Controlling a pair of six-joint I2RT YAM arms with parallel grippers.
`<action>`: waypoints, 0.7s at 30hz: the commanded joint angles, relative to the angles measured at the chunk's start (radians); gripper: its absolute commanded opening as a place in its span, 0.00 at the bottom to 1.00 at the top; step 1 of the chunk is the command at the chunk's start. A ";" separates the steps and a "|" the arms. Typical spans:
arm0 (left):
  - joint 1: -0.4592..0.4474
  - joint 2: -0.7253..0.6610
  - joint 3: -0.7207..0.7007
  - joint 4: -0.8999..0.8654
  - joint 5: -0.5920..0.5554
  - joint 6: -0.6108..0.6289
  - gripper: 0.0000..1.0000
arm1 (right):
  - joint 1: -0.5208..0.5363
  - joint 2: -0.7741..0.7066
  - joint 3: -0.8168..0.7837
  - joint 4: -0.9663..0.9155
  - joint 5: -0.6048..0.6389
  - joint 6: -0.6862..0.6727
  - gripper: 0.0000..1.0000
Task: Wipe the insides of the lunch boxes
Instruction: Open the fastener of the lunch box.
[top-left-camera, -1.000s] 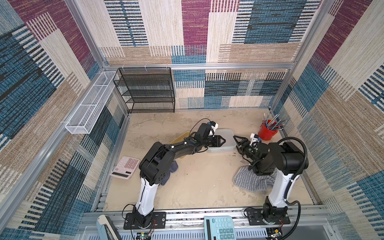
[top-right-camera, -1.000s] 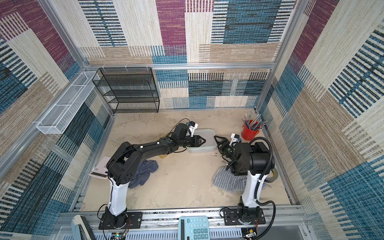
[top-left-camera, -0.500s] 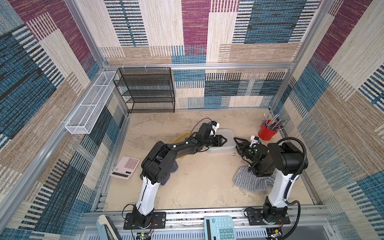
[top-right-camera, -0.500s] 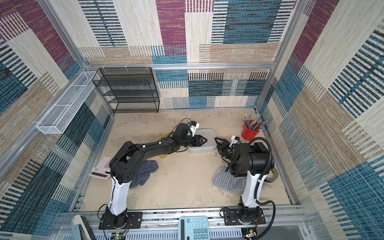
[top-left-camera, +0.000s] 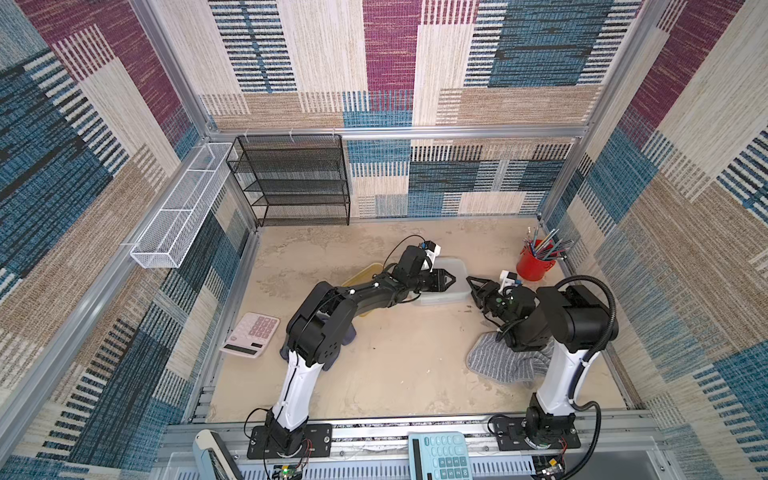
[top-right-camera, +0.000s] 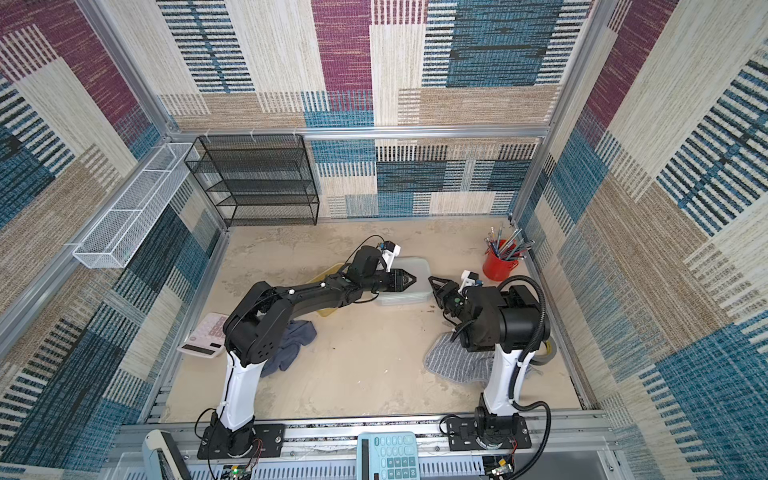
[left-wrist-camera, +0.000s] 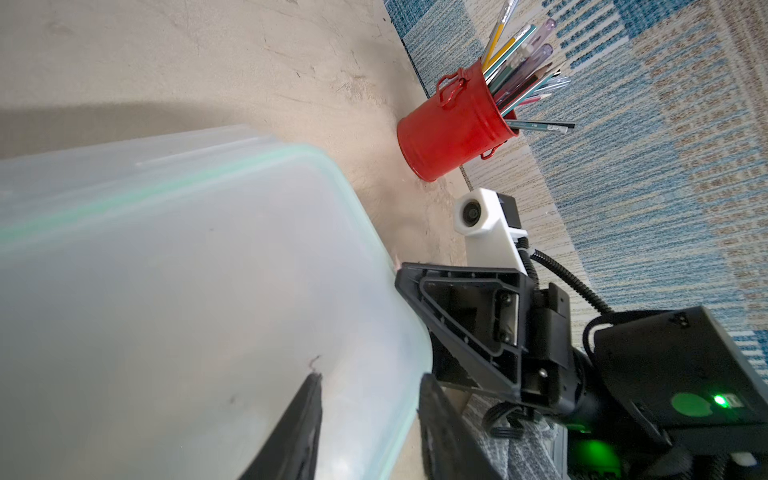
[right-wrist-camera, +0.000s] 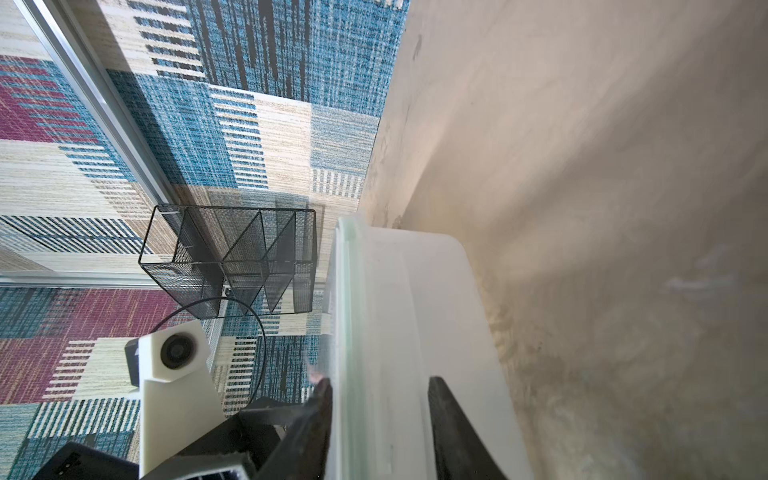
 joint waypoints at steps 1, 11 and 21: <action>-0.001 0.028 -0.007 -0.228 -0.057 -0.005 0.42 | 0.005 -0.028 0.013 0.116 -0.047 -0.033 0.38; -0.003 0.039 0.019 -0.297 -0.089 0.024 0.42 | 0.005 -0.100 0.053 -0.084 -0.022 -0.172 0.21; -0.003 0.048 0.036 -0.322 -0.092 0.041 0.42 | 0.005 -0.142 0.059 -0.189 0.025 -0.244 0.19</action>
